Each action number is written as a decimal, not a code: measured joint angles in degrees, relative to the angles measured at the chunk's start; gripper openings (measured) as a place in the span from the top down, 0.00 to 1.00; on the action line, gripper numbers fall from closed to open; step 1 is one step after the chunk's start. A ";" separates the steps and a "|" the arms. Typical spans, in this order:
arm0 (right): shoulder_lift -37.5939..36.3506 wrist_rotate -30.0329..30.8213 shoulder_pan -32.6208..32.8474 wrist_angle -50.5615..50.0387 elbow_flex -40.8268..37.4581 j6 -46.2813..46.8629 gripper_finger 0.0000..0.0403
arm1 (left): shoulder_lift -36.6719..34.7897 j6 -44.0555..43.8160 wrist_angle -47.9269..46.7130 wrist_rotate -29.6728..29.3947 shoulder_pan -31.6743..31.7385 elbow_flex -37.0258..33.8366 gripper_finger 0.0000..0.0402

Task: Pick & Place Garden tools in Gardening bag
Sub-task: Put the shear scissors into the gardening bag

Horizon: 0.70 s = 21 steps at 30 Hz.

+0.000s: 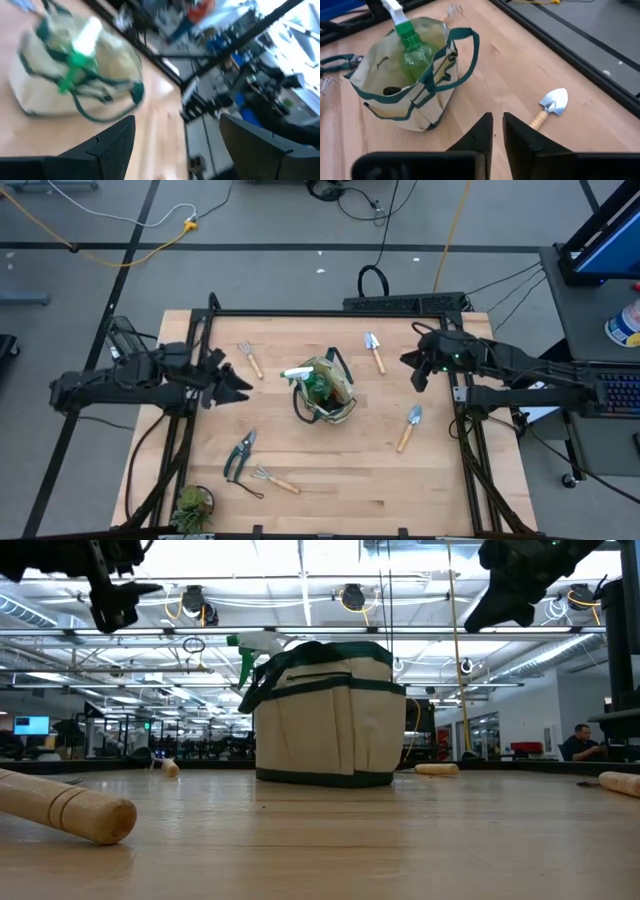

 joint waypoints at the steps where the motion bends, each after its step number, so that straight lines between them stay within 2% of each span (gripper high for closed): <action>1: -0.32 -0.04 0.00 0.30 -0.24 -0.10 0.94 | 1.20 -0.67 -1.37 -0.13 -1.25 1.39 0.26; 10: -2.09 -1.40 0.01 0.62 -0.45 -1.34 1.00 | 14.02 -0.05 -13.92 -6.51 -13.80 19.75 0.26; 14: -2.10 -1.37 0.00 0.86 -0.45 -1.44 0.99 | 21.05 0.78 -24.99 -9.09 -18.52 29.36 0.26; 21: -2.09 -1.31 0.00 2.83 -0.47 -1.46 1.00 | 32.36 1.28 -45.51 -9.12 -23.85 42.21 0.26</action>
